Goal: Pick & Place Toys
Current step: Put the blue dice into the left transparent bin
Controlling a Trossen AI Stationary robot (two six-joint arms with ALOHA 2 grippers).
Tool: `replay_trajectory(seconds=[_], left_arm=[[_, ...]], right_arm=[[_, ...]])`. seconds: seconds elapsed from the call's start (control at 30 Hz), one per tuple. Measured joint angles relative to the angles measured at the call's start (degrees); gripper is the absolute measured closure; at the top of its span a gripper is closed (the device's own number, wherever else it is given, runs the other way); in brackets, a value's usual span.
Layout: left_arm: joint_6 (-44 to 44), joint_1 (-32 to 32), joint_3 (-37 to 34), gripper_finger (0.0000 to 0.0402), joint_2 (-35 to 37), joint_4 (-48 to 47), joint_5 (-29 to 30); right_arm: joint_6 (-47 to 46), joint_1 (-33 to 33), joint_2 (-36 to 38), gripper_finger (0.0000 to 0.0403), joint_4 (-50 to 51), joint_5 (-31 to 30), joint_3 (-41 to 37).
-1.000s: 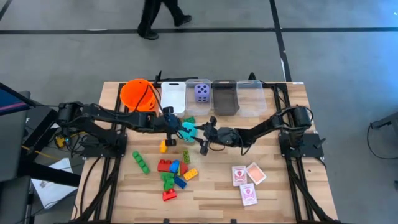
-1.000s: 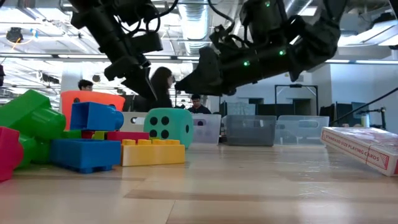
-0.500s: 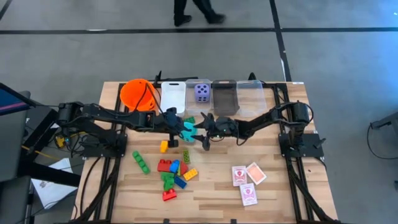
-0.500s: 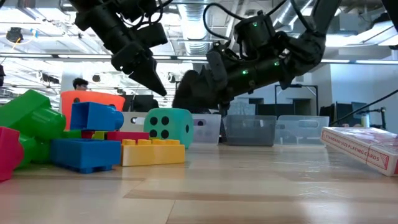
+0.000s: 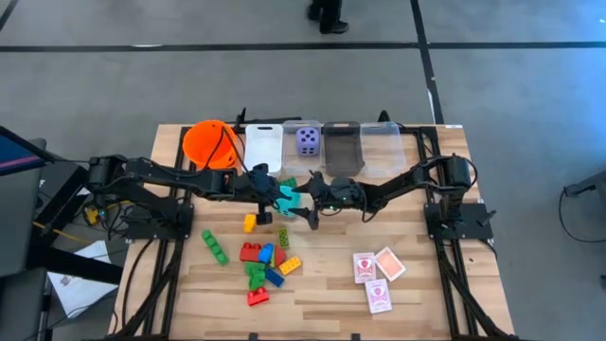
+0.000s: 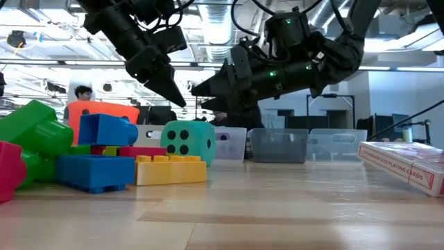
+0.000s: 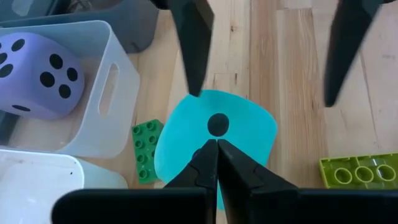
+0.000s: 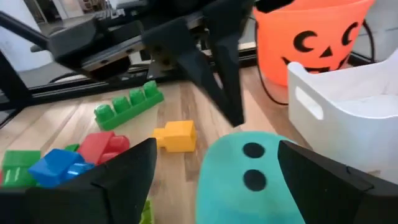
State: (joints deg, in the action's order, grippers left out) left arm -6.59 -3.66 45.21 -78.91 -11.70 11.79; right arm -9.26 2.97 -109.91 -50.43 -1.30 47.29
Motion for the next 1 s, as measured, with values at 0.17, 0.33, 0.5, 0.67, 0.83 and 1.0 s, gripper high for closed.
replay_trajectory(seconds=[0.17,0.33,0.5,0.67,0.83,1.0], left_arm=[[0.0,0.0,0.0,0.0401,0.0,0.0,0.0],[0.0,0.0,0.0,0.0399,0.0,0.0,0.0],[0.0,0.0,0.0,0.04,0.0,0.0,0.0],[0.0,0.0,0.0,0.0399,0.0,0.0,-1.2],[-0.8,0.0,-2.3,0.0401,0.0,2.9,-6.3],[-0.8,-0.8,-7.6,0.0401,0.0,8.1,-5.9]], right_arm=[[0.0,-1.2,0.0,0.0076,1.7,0.2,0.0],[0.2,-2.2,0.0,0.0072,1.6,-0.2,0.0],[2.3,-2.3,0.0,0.0025,3.4,-0.3,0.0],[3.7,-2.7,0.0,0.0016,6.3,-4.8,0.0],[3.7,-2.6,0.0,0.0006,6.9,-10.8,0.0],[3.7,-2.6,0.0,0.0006,7.4,-12.5,0.0]])
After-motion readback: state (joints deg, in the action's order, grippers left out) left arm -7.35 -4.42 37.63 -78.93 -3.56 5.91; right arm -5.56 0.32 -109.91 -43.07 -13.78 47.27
